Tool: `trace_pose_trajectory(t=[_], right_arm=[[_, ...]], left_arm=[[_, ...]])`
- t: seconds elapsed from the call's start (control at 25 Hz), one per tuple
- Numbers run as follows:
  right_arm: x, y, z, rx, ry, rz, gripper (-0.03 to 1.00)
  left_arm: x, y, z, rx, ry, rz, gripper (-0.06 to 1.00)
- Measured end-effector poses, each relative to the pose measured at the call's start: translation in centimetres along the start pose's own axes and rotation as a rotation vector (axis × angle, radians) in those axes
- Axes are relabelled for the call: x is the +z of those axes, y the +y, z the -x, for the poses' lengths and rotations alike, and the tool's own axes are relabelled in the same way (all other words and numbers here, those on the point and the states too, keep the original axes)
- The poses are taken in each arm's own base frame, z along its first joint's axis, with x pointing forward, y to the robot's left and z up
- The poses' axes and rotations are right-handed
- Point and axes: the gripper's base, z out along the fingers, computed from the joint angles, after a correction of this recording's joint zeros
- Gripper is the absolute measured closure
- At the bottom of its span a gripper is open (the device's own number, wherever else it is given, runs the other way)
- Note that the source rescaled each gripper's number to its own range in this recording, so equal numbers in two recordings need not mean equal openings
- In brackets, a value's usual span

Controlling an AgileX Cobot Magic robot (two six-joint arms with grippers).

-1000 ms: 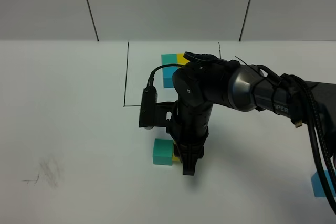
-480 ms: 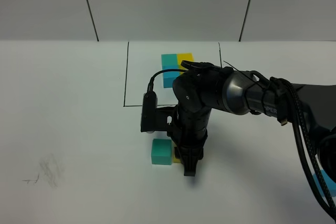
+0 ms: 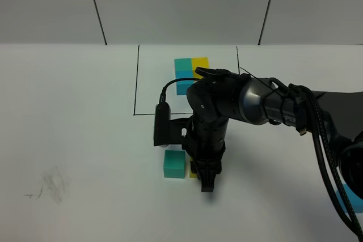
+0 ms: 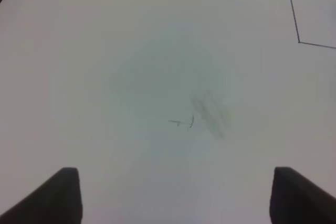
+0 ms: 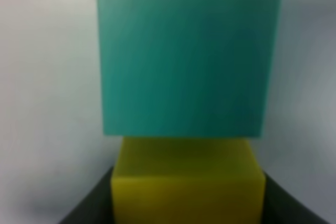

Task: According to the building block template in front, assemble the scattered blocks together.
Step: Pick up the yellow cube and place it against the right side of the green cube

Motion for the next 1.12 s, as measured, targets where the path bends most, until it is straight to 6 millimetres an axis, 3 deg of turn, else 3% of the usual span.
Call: trace_pose_trajectory(t=[1.12], right_arm=[[0.18,-0.12,0.44,0.005,-0.045,-0.010,0.95]], left_arm=[[0.00,0.00,0.00,0.000,0.000,0.000,0.35]])
